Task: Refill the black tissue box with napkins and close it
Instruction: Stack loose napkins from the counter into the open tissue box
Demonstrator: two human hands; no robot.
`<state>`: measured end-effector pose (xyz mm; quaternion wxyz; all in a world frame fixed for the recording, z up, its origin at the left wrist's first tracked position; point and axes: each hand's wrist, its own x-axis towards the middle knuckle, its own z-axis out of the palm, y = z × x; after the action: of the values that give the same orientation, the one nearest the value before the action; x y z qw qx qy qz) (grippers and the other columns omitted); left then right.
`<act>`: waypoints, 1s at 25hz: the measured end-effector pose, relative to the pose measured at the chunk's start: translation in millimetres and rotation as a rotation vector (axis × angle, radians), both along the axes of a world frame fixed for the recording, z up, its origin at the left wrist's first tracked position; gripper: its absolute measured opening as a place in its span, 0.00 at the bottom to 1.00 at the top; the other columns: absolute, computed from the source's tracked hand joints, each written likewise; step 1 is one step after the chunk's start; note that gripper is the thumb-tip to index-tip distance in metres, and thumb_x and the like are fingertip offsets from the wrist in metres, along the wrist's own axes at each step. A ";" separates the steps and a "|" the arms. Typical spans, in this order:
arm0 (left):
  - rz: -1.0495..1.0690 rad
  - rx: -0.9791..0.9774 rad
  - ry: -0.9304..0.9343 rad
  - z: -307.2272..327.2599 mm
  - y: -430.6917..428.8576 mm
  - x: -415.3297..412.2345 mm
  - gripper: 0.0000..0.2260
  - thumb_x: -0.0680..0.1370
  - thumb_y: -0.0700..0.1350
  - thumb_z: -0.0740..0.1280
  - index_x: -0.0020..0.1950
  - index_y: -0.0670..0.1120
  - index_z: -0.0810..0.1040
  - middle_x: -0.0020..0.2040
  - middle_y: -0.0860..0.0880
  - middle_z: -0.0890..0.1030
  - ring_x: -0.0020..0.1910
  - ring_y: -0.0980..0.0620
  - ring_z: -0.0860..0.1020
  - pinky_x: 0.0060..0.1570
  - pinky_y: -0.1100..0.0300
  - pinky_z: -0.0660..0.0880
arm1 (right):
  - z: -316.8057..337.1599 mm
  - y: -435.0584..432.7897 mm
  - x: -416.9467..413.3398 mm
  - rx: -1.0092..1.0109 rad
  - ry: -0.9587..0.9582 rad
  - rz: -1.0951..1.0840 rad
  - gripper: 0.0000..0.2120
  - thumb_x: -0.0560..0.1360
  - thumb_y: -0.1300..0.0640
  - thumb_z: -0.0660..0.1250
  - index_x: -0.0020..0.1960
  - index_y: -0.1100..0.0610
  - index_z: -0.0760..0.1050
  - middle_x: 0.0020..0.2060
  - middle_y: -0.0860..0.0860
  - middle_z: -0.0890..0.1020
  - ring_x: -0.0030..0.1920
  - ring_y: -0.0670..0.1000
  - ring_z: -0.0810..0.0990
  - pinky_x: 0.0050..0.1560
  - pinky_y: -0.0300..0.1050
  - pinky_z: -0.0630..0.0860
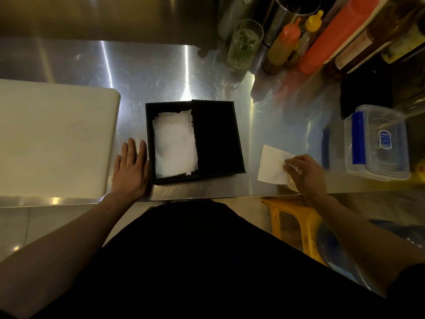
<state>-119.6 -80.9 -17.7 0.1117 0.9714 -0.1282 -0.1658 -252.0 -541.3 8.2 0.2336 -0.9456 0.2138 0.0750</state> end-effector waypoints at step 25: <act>0.078 -0.002 -0.042 -13.2 15.4 -19.8 0.27 0.80 0.62 0.42 0.79 0.58 0.43 0.80 0.45 0.43 0.78 0.42 0.42 0.74 0.43 0.46 | 70.6 109.5 57.5 0.229 -0.499 -0.253 0.09 0.77 0.54 0.68 0.54 0.57 0.81 0.47 0.47 0.79 0.43 0.37 0.77 0.44 0.30 0.75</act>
<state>-139.4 -65.5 -30.9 0.1163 0.9788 -0.0925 -0.1409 -194.5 -431.7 78.9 0.3914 -0.8682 0.2560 -0.1658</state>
